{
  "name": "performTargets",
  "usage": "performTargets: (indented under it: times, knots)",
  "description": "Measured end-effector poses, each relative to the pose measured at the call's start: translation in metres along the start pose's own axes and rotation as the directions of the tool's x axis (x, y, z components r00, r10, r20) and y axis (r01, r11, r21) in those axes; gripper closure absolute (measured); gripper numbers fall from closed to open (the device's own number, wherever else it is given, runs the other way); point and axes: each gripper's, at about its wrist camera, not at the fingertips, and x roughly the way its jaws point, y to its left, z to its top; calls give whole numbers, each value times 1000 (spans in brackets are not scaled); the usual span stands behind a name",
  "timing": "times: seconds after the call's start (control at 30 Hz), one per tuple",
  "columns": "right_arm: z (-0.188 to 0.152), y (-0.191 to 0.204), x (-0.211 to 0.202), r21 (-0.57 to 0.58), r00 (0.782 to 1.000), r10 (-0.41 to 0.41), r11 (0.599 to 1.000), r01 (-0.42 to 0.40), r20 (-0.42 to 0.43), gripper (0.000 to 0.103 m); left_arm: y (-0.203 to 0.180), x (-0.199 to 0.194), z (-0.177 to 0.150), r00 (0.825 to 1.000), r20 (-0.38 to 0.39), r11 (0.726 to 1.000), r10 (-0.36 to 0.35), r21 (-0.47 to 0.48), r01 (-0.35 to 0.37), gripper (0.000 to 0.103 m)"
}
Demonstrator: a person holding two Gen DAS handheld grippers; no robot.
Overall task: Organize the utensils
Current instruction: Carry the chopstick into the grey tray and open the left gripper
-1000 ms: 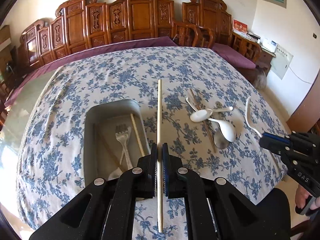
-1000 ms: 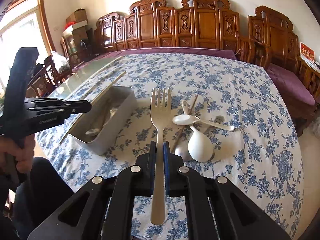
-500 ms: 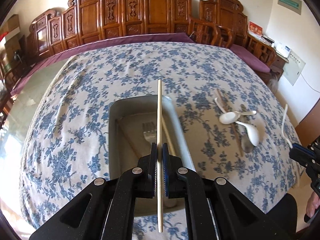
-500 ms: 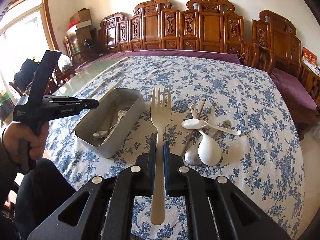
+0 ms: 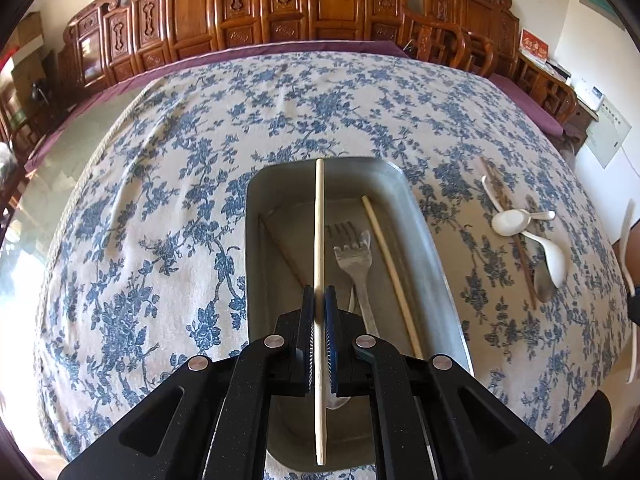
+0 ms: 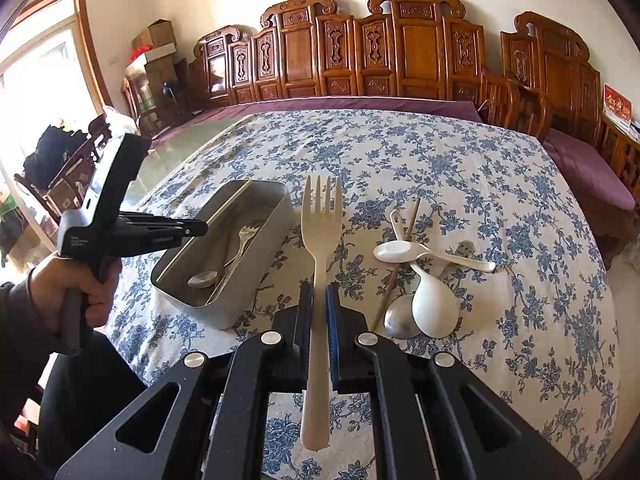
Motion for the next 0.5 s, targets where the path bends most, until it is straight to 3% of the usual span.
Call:
performTargets:
  times: [0.5]
  knots:
    - [4,15,10,-11,1000,19,1000,-19,-9,94,-5,10,0,1000,-21,1000,-4,12,4,98]
